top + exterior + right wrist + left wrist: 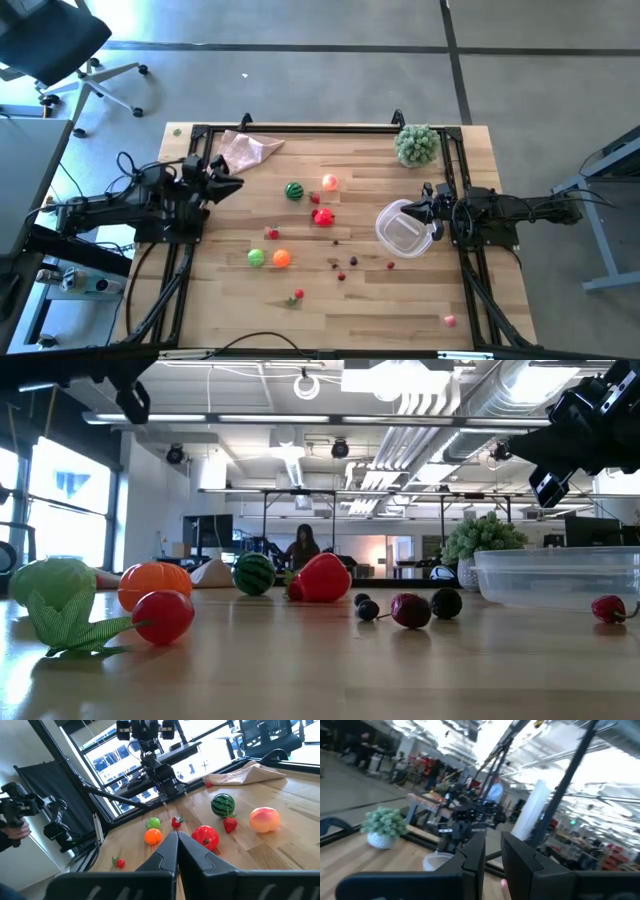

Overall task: Pick and placing Produce into tupperware
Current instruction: Move the transparent bin to the center of the table

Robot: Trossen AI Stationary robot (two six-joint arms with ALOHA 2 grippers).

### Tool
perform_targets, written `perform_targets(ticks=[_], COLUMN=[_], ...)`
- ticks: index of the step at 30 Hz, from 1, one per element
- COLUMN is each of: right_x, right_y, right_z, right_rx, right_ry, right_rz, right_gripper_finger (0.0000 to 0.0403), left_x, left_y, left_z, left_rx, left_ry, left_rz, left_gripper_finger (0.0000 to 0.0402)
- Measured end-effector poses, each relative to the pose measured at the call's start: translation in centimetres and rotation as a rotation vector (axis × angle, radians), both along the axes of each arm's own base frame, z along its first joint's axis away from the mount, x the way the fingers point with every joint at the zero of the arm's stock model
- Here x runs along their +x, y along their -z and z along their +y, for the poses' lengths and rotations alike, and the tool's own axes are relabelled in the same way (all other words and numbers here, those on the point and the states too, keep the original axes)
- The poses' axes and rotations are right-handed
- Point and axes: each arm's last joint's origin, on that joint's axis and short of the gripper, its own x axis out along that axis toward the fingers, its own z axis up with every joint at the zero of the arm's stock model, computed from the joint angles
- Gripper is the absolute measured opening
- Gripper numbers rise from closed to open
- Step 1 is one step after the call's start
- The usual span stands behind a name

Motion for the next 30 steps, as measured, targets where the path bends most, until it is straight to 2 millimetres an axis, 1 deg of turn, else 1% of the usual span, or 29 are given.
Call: perform_targets(ticks=[3,5,9,11,14,18,20,23,26,30], right_x=[0.0,0.0,-0.1,-0.3,-0.8,-2.0,-2.4,-2.8,-3.0,-3.5], right_y=[0.0,-0.3,-1.4,-2.1,-3.8,-5.8,-6.5,-7.9,-9.8,-13.2], right_z=[0.0,-0.1,-0.4,-0.5,-0.5,-0.6,-0.6,-0.6,-0.5,-0.6], right_rx=[0.039,0.160,0.468,0.511,0.489,0.405,0.347,0.279,0.197,0.097], right_ry=[0.009,0.037,0.095,0.113,0.079,0.066,0.063,0.049,0.069,0.124], right_rz=[-0.006,-0.032,-0.174,-0.265,-0.437,-0.674,-0.742,-0.738,-0.651,-0.512], right_gripper_finger=[0.0000,0.0000,0.0000,0.0000,0.0000,0.0000,0.0000,0.0000,0.0000,0.0000], left_x=[0.7,1.2,1.9,2.2,2.6,2.8,2.7,2.6,2.7,4.1], left_y=[-1.1,-1.9,-3.6,-4.7,-6.4,-8.7,-9.8,-10.9,-11.3,-11.4], left_z=[0.2,0.4,0.6,0.6,0.7,0.7,0.8,0.9,1.1,1.5], left_rx=[-0.011,-0.017,-0.019,-0.009,0.023,0.090,0.096,0.075,0.105,0.101], left_ry=[-0.004,-0.004,0.005,0.015,0.021,0.019,0.002,-0.050,-0.082,-0.076], left_rz=[0.033,0.042,0.038,0.038,0.064,0.130,0.164,0.230,0.334,0.466], left_gripper_finger=[0.0051,0.0051,0.0051,0.0051,0.0051,0.0051,0.0051,0.0051,0.0051,0.0051])
